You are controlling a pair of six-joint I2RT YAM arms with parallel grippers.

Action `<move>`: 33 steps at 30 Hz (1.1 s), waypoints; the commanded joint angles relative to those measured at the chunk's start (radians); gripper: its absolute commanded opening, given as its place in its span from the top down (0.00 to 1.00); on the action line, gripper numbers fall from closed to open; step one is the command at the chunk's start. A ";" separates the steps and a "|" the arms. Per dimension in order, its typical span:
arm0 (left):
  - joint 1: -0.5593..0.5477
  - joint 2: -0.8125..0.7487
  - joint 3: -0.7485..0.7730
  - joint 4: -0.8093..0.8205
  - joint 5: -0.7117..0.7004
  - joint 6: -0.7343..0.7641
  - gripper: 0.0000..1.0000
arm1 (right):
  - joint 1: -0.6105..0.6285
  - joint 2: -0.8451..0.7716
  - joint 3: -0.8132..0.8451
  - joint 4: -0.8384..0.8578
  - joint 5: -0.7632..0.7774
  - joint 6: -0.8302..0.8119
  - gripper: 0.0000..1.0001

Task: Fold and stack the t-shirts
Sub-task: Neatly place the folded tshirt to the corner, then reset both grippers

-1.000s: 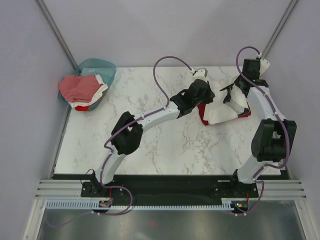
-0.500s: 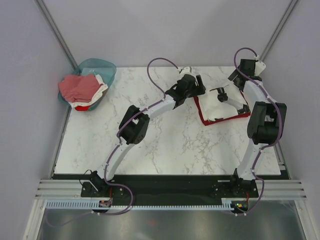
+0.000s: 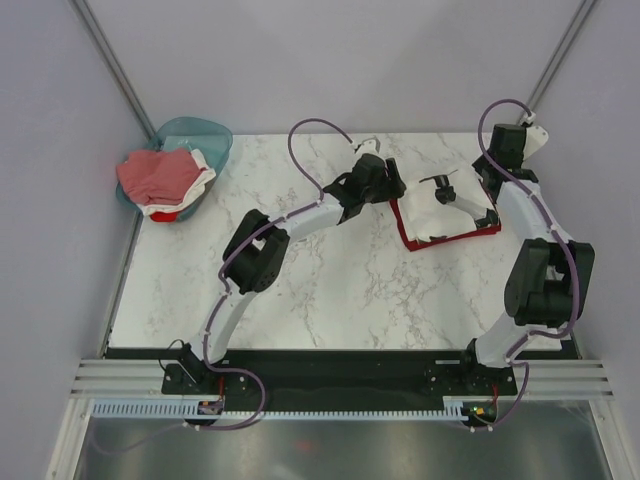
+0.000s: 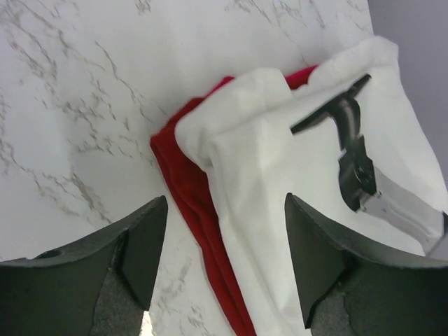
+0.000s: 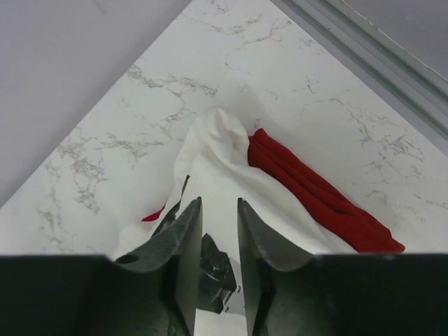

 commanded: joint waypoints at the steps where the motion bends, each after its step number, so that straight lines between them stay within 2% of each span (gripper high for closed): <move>1: -0.052 -0.135 -0.098 0.126 0.034 -0.008 0.28 | -0.017 -0.095 -0.104 0.049 -0.071 0.054 0.68; 4: -0.108 -0.188 -0.196 0.192 0.021 0.001 0.35 | -0.049 -0.134 -0.193 0.057 -0.138 0.091 0.80; 8: -0.164 -0.204 -0.249 0.209 0.017 0.009 0.41 | -0.077 -0.164 -0.288 0.075 -0.153 0.125 0.88; 11: -0.165 -0.178 -0.258 0.220 0.058 -0.033 0.46 | -0.121 -0.111 -0.324 0.089 -0.208 0.143 0.92; 13: -0.165 -0.147 -0.250 0.220 0.090 -0.059 0.50 | -0.146 -0.071 -0.327 0.090 -0.225 0.156 1.00; 16: -0.174 -0.117 -0.249 0.211 0.097 -0.083 0.55 | -0.149 -0.028 -0.333 0.087 -0.185 0.174 1.00; 18: -0.179 -0.116 -0.255 0.202 0.078 -0.085 0.62 | -0.148 -0.043 -0.338 0.081 -0.119 0.174 1.00; 20: -0.190 -0.132 -0.262 0.200 0.063 -0.064 0.64 | -0.148 -0.083 -0.339 0.063 -0.088 0.177 1.00; 23: -0.211 -0.173 -0.267 0.188 0.017 -0.011 0.65 | -0.137 -0.159 -0.345 0.046 -0.027 0.171 0.94; 27: -0.222 -0.265 -0.327 0.182 -0.051 0.041 0.63 | -0.088 -0.265 -0.344 0.037 0.027 0.131 0.83; 28: -0.222 -0.293 -0.345 0.179 -0.067 0.054 0.62 | -0.057 -0.285 -0.342 0.038 0.031 0.116 0.77; 33: -0.220 -0.479 -0.520 0.165 -0.158 0.076 0.61 | 0.030 -0.373 -0.322 0.041 -0.073 0.041 0.61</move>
